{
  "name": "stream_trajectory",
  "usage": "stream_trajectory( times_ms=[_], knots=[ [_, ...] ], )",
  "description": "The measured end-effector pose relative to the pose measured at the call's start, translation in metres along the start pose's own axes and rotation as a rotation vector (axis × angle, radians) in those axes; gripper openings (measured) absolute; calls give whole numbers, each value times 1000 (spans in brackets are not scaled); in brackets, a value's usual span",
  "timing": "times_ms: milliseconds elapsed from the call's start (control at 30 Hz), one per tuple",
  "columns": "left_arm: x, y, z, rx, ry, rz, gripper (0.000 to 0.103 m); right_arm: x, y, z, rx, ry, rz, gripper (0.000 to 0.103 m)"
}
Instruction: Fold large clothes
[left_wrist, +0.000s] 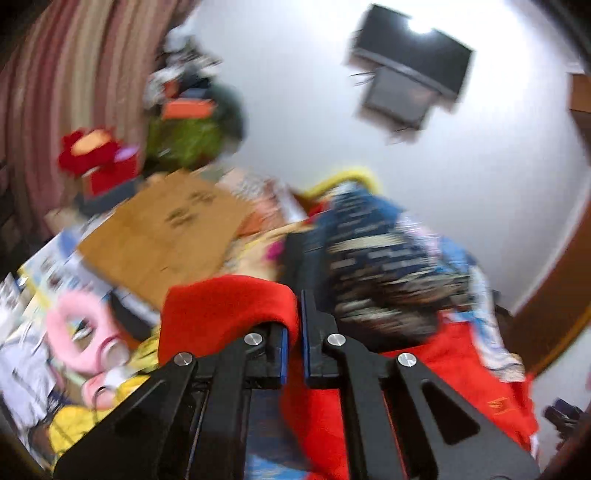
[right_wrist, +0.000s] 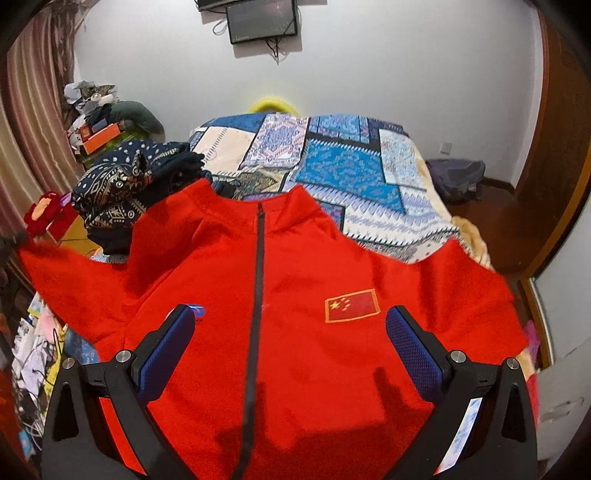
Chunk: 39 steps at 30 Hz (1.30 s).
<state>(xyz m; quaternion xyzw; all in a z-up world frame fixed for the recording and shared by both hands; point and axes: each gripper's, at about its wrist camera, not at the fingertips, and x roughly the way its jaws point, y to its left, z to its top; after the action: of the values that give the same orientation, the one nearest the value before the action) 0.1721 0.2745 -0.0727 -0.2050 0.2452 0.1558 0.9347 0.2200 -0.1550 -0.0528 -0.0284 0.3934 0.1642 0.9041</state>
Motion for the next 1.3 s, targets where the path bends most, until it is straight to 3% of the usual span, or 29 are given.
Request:
stream_trajectory(
  times_ms=[133, 233, 433, 633, 733, 833, 933, 1000, 1100, 1233, 1300],
  knots=[
    [-7, -79, 1, 99, 3, -139, 4, -2, -11, 1, -22, -9, -12, 103],
    [2, -134, -15, 196, 32, -194, 4, -2, -20, -1, -24, 4, 5, 103],
    [46, -226, -75, 377, 237, -302, 4, -9, -35, -16, 12, 19, 30, 103],
    [89, -277, -156, 550, 502, -303, 4, -10, -44, -26, 17, 47, 25, 103],
    [99, -279, -189, 578, 631, -324, 4, -8, -46, -30, 10, 62, 16, 103],
    [98, -275, -205, 607, 693, -319, 9, -4, -45, -31, -8, 79, 6, 103],
    [88, -269, -203, 616, 687, -313, 25, -2, -40, -30, -31, 84, 1, 103],
    [75, -259, -191, 602, 644, -313, 47, -1, -34, -27, -51, 80, 1, 103],
    [54, -242, -164, 579, 563, -290, 53, -1, -22, -20, -95, 66, 12, 103],
    [24, -204, -126, 553, 428, -209, 55, 0, 7, -5, -176, 40, 30, 103],
    [21, -189, -110, 530, 385, -177, 60, 3, 24, 2, -218, 25, 49, 103]
  ],
)
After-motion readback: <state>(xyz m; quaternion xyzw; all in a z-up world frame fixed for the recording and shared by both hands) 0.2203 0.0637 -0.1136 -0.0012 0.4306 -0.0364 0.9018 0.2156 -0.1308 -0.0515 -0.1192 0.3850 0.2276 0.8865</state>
